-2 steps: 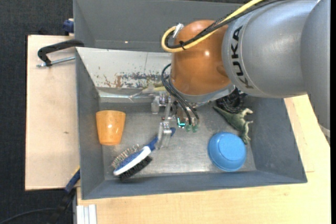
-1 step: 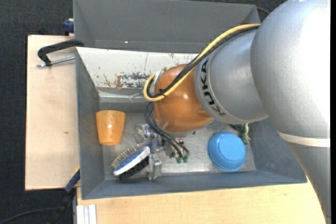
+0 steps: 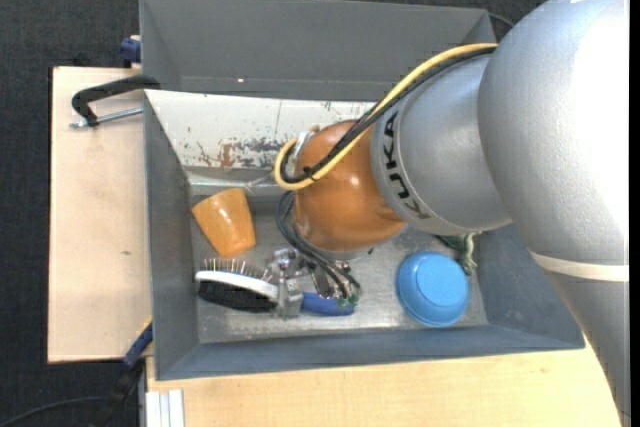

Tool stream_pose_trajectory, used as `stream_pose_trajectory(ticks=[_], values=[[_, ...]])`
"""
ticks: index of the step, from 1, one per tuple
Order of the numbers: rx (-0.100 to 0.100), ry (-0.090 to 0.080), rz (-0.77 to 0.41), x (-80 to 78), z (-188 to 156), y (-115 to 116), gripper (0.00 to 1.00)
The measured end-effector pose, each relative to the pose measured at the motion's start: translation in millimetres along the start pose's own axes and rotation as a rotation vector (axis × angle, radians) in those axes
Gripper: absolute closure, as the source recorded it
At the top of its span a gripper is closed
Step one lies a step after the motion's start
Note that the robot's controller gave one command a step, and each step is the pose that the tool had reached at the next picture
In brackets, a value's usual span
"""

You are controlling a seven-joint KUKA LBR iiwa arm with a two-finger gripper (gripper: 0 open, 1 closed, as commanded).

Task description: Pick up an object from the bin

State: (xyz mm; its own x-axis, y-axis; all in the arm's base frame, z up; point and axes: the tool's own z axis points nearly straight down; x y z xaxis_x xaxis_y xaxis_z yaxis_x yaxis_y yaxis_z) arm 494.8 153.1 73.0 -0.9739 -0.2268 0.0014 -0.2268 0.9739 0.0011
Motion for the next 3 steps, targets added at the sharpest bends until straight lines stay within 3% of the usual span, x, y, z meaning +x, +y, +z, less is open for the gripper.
stream_pose_trajectory(ticks=[1,2,3], values=[[0.002,-0.006,-0.309,-58.4,2,10,1.00],[0.016,0.018,-0.384,-90.9,3,31,1.00],[0.004,-0.016,-0.478,-101.9,-141,15,1.00]])
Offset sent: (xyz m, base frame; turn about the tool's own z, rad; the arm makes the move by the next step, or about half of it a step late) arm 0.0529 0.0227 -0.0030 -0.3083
